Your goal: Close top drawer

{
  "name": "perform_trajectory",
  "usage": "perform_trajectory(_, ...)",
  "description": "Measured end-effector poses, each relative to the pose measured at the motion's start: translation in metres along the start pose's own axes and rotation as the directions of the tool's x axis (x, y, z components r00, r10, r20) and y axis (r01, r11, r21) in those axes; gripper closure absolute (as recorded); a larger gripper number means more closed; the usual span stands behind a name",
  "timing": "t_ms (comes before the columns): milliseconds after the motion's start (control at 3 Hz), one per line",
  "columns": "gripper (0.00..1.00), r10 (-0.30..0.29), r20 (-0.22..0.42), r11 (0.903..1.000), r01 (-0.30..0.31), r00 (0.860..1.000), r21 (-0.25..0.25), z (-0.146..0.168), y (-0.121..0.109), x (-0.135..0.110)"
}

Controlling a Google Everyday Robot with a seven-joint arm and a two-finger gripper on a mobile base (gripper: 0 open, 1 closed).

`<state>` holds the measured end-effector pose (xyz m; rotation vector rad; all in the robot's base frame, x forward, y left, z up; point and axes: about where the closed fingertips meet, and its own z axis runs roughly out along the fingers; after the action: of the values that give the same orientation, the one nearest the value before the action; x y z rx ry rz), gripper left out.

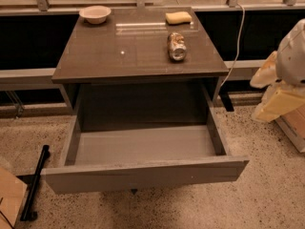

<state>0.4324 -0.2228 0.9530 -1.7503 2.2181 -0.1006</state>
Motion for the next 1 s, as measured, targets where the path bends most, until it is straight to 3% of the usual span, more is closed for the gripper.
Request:
perform_trajectory(333,0.68,0.002,-0.010,0.9988,-0.002,1.000,-0.050,0.0416,0.0158,0.0227)
perform_trajectory(667,0.98,0.001,-0.013,0.9989,-0.002,1.000,-0.048,0.0411,0.0176,0.0227)
perform_trajectory(1000,1.00,0.001,-0.013,0.9989,-0.002,1.000,-0.046,0.0407,0.0177,0.0226)
